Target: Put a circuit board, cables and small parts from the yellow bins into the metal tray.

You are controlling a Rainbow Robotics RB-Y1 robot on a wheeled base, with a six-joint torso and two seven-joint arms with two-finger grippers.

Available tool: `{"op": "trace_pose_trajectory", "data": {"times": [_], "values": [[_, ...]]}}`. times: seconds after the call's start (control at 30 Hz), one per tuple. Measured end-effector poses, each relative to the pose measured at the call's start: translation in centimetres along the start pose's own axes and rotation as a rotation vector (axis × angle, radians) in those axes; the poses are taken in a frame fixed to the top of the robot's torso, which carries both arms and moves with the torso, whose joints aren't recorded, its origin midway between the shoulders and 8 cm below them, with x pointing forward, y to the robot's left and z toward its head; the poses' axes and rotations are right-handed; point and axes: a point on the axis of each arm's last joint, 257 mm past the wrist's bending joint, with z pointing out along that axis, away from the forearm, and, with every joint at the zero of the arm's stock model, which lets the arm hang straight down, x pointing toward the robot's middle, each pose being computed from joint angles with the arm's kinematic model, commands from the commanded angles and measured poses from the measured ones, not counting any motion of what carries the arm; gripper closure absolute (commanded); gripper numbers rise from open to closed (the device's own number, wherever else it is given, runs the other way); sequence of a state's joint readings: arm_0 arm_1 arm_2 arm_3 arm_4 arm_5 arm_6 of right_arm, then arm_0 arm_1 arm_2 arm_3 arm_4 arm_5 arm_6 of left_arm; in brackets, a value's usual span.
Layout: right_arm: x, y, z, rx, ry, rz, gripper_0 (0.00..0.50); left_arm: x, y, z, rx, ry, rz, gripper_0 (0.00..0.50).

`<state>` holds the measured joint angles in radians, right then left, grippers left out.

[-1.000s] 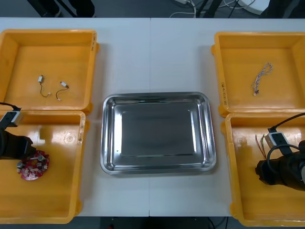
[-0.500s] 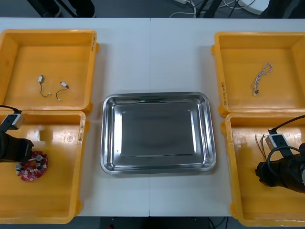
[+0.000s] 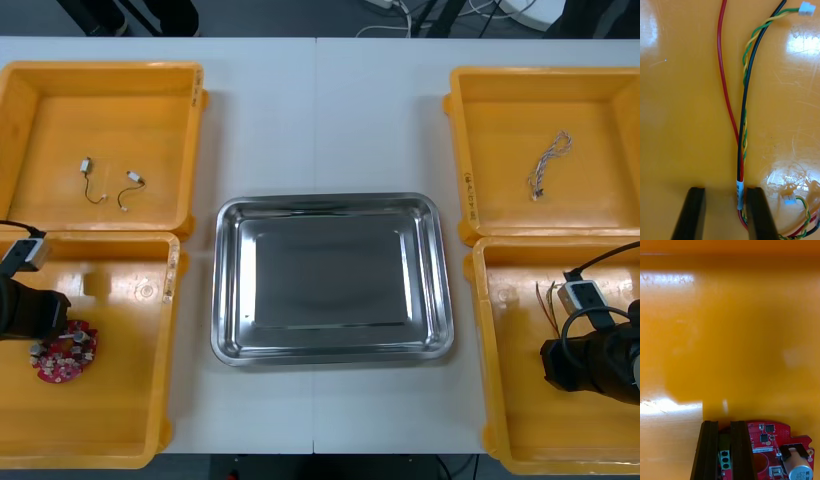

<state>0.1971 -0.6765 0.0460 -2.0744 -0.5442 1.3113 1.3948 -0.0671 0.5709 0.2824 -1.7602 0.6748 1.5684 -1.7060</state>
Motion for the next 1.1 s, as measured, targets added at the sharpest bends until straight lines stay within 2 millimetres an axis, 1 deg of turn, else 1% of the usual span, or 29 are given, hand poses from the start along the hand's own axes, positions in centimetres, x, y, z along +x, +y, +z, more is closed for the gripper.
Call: {"op": "trace_pose_trajectory", "data": {"times": [0.13,0.23,0.37,0.47,0.67,0.8,0.93,1.03,1.1], "values": [[0.0,-0.2,0.0,0.007,-0.002,-0.001,0.500,-0.7,-0.5,-0.7,-0.004,-0.026,0.023,0.500],[-0.1,-0.2,0.0,0.012,-0.004,-0.003,0.500,-1.7,-1.2,-1.9,-0.010,-0.062,0.058,0.500],[-0.1,-0.2,0.1,0.012,-0.005,-0.003,0.500,-3.4,-2.7,-3.7,0.006,-0.124,0.097,0.500],[-0.1,-0.2,0.1,0.012,-0.006,-0.003,0.500,-4.3,-3.3,-5.1,0.013,-0.161,0.113,0.500],[-0.1,-0.2,0.1,0.013,-0.006,-0.003,0.500,-4.6,-3.8,-8.6,-0.004,-0.190,0.140,0.500],[-0.1,-0.2,0.1,0.013,-0.006,-0.003,0.500,-4.5,-4.6,-10.3,0.008,-0.187,0.062,0.500],[0.0,-0.2,0.0,0.017,0.008,-0.005,0.500,-4.7,-5.5,-11.6,0.024,-0.177,-0.120,0.500],[-0.1,-0.3,-0.2,0.020,0.021,-0.009,0.500,-5.2,-6.3,-12.6,0.036,-0.182,-0.223,0.500],[-0.3,-0.2,-0.3,0.017,0.027,-0.011,0.500,-5.8,-6.8,-13.3,0.042,-0.193,-0.241,0.500]]}}
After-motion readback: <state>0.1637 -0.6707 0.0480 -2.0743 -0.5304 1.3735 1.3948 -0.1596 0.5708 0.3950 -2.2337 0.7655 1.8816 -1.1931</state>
